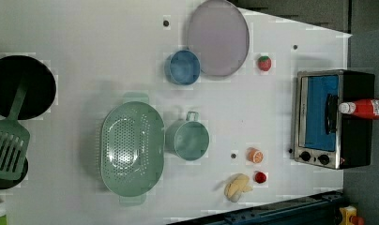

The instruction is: Pick Ketchup from oven and place it on table.

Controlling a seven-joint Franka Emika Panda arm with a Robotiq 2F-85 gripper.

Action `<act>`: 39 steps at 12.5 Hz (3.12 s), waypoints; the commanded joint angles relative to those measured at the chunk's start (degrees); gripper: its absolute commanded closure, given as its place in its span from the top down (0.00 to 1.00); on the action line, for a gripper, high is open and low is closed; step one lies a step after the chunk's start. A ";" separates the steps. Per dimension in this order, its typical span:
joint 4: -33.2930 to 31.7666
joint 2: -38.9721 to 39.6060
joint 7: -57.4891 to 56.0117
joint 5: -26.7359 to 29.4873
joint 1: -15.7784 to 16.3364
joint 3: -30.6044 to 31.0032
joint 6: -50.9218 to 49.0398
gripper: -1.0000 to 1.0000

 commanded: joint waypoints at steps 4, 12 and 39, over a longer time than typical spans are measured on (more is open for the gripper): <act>-1.18 11.45 0.28 -0.33 -3.08 -14.51 10.70 1.00; 7.37 31.82 0.24 0.72 -4.67 -22.39 22.81 1.00; 19.60 29.44 -1.12 1.79 -0.09 -17.82 8.26 0.64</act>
